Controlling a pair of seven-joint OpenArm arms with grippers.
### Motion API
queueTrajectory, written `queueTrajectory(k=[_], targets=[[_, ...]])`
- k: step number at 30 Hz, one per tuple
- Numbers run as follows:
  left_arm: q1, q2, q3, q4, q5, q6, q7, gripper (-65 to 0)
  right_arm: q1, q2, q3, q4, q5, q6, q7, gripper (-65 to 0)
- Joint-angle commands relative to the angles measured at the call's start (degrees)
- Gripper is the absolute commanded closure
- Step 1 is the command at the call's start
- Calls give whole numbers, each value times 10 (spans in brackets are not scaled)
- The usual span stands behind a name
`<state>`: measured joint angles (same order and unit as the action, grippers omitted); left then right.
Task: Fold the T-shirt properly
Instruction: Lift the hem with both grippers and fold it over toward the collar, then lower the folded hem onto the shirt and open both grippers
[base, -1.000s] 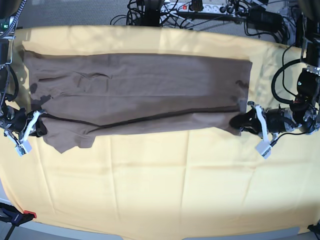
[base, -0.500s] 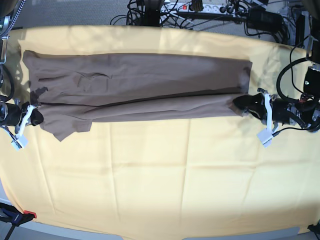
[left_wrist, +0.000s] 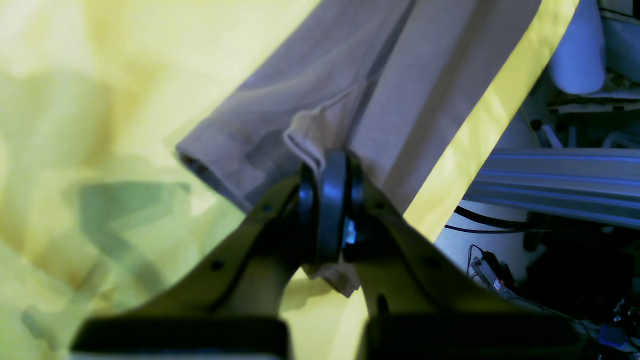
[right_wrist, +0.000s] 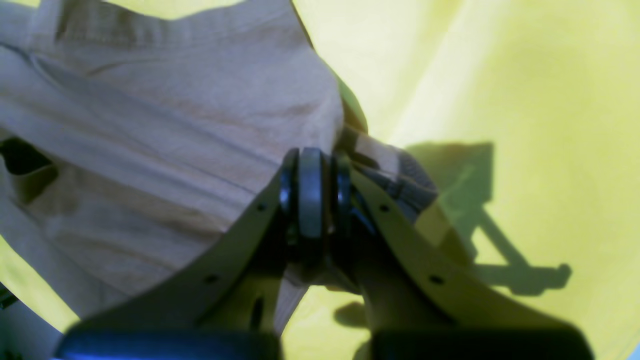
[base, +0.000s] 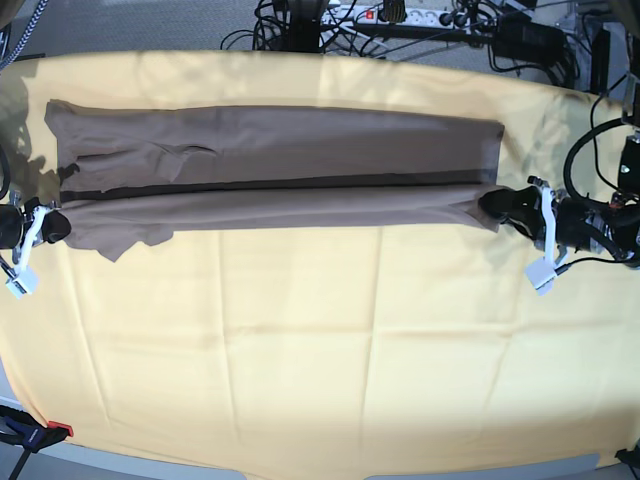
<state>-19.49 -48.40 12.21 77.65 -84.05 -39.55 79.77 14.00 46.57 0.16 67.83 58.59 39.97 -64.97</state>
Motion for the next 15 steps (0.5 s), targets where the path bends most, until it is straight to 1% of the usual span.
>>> queueTrajectory(k=[1, 4, 10, 11, 12, 13, 14, 15], targets=[[-11, -13, -7, 7, -9, -4, 2, 0, 11, 17, 6, 8, 2, 0, 2, 0], [-10, -13, -7, 7, -9, -4, 2, 0, 8, 17, 6, 8, 17, 0, 2, 0], [-3, -13, -7, 7, -9, -4, 2, 0, 7, 17, 6, 8, 17, 0, -5, 0], [-3, -13, -7, 7, -9, -4, 2, -10, 7, 17, 6, 8, 17, 0, -9, 0], [-2, -13, -7, 7, -9, -4, 2, -94, 7, 17, 6, 8, 17, 0, -13, -4], [-2, -13, -7, 7, -9, -4, 2, -192, 7, 17, 6, 8, 16, 0, -13, -78], [-2, -13, -7, 7, -9, -4, 2, -283, 8, 17, 6, 8, 17, 0, -13, -168], [-2, -13, -7, 7, -9, -4, 2, -346, 8, 17, 6, 8, 17, 0, -13, -260]])
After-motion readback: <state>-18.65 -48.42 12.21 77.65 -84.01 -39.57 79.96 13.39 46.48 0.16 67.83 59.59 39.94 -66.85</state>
